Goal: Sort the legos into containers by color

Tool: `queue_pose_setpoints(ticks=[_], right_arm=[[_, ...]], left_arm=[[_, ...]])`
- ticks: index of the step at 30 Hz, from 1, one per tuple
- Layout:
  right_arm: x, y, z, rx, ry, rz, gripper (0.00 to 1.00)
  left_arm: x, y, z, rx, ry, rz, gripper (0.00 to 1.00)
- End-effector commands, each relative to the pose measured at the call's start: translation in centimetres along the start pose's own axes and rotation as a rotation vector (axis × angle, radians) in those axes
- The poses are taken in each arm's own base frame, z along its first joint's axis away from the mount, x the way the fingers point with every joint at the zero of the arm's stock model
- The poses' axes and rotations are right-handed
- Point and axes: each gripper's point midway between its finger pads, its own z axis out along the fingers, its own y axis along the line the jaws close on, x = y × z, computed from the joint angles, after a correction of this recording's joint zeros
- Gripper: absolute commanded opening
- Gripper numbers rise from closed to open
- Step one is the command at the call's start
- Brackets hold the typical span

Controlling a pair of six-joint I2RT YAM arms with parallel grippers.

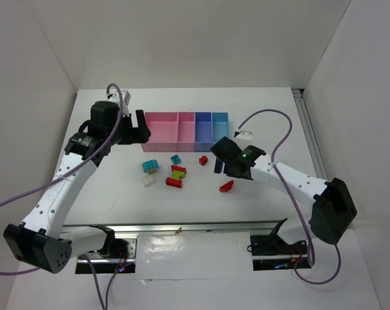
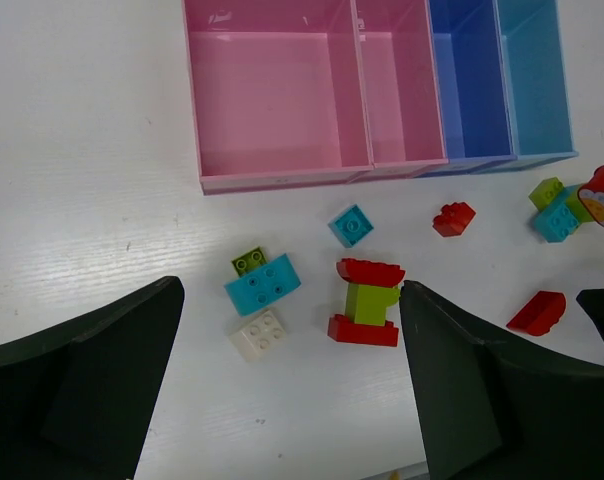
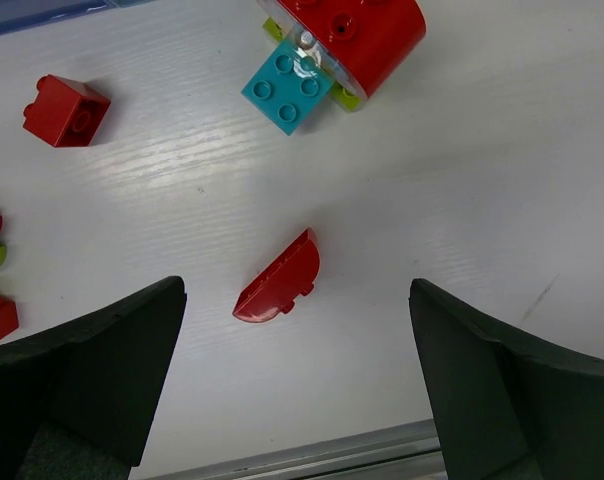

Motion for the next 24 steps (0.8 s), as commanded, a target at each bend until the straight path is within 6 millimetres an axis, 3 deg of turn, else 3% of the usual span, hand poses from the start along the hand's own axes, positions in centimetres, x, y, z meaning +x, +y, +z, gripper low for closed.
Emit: queue_pose_setpoints(ticks=[1, 14, 24], right_arm=[[-1.9, -0.2, -1.6, 0.005, -0.081, 0.052, 1.00], [-0.3, -3.4, -2.4, 0.029, -0.088, 0.135, 1.00], [2.8, -1.4, -1.1, -0.117, -0.021, 0.179, 1.00]], left_arm=[[-1.8, -0.7, -0.6, 0.035, -0.053, 0.017, 1.00], [-1.9, -0.6, -0.7, 0.029, -0.070, -0.027, 1.00], [-1.0, -0.5, 0.0, 0.005, -0.025, -0.044, 1.00]])
